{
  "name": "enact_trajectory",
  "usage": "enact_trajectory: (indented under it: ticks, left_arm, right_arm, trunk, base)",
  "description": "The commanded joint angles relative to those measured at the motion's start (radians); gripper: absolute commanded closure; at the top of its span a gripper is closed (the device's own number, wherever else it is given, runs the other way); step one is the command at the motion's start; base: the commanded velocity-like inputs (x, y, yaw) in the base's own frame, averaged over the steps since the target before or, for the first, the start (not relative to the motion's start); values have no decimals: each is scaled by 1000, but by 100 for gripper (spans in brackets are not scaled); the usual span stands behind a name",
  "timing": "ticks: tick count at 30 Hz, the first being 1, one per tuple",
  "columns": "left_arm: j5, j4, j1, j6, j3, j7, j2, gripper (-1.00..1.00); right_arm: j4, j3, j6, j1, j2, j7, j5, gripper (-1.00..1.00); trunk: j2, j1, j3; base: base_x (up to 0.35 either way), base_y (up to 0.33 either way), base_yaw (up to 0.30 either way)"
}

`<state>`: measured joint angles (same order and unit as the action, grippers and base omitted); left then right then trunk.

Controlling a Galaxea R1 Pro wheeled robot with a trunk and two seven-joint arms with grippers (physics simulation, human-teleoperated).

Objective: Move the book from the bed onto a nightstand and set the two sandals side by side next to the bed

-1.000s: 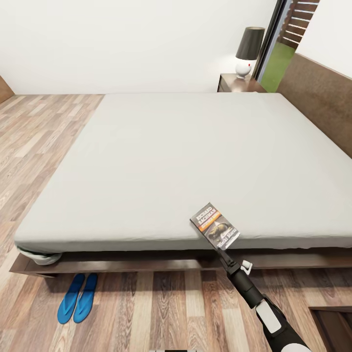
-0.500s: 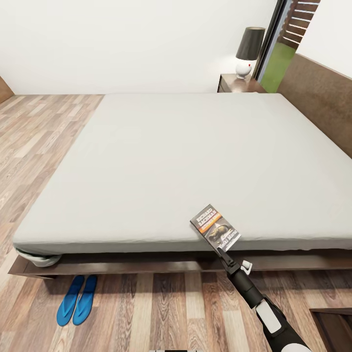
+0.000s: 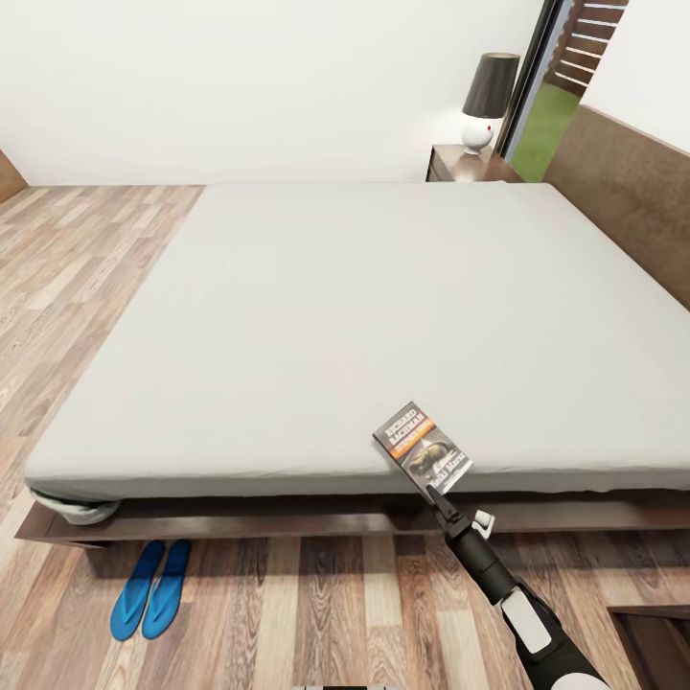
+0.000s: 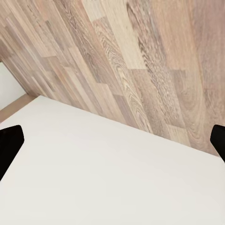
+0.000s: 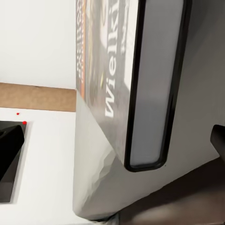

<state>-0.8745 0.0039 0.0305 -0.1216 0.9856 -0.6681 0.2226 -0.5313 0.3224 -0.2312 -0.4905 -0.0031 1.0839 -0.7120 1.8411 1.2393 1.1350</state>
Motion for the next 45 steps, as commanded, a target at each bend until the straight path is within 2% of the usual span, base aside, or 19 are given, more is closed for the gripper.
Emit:
enact_trajectory:
  ticks: [1,38,45]
  left_arm:
    - [-11,0,0,-5,7,-1,0,-100]
    - [-11,1,0,-4,7,-2,0,-100]
    - [-11,1,0,-4,7,-1,0,-100]
  right_arm:
    - [1,1,-10,0,0,3,-6,-100]
    - [1,2,-10,-1,0,6,-7,-100]
    - [0,15,-10,-1,-2,21,-8,-100]
  trunk:
    - [0,0,1]
    - [0,0,1]
    - [0,0,1]
  base:
    - [71,0,0]
    - [10,0,0]
    - [0,0,0]
